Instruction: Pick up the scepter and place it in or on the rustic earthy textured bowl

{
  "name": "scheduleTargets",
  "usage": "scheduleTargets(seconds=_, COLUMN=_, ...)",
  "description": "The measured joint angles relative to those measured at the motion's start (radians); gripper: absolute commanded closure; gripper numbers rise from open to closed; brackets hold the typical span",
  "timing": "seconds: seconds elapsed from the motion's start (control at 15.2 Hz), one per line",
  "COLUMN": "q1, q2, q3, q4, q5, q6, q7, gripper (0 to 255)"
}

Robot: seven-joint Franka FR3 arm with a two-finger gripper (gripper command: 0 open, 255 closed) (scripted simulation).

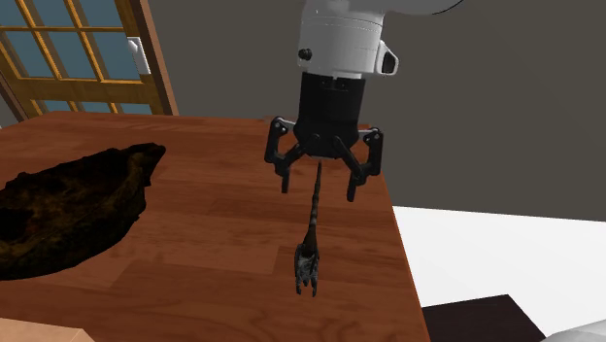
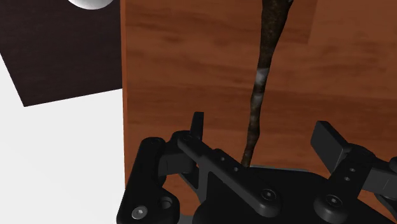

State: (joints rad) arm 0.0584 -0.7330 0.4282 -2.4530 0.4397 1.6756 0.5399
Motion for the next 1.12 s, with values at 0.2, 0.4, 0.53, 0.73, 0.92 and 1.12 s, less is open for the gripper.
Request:
scheduleTargets(seconds=0.2, q1=0.008, q2=-0.007, q3=0.014, q4=-0.039, q5=0.015, q6=0.034, q7=0.000, gripper=0)
scheduleTargets(seconds=0.4, q1=0.010, q2=-0.004, q3=0.024, q4=-0.055, q5=0.022, q6=0.055, q7=0.000, gripper=0)
scheduleTargets(seconds=0.53, q1=0.010, q2=-0.004, q3=0.025, q4=-0.057, q5=0.023, q6=0.057, q7=0.000, gripper=0)
scheduleTargets(seconds=0.73, q1=0.011, q2=-0.004, q3=0.025, q4=-0.058, q5=0.024, q6=0.057, q7=0.000, gripper=255)
scheduleTargets(seconds=0.92, q1=0.009, q2=-0.008, q3=0.022, q4=-0.055, q5=0.005, q6=0.049, q7=0.001, gripper=255)
scheduleTargets(seconds=1.12, q1=0.010, q2=-0.009, q3=0.022, q4=-0.055, q5=-0.007, q6=0.050, q7=0.002, gripper=255)
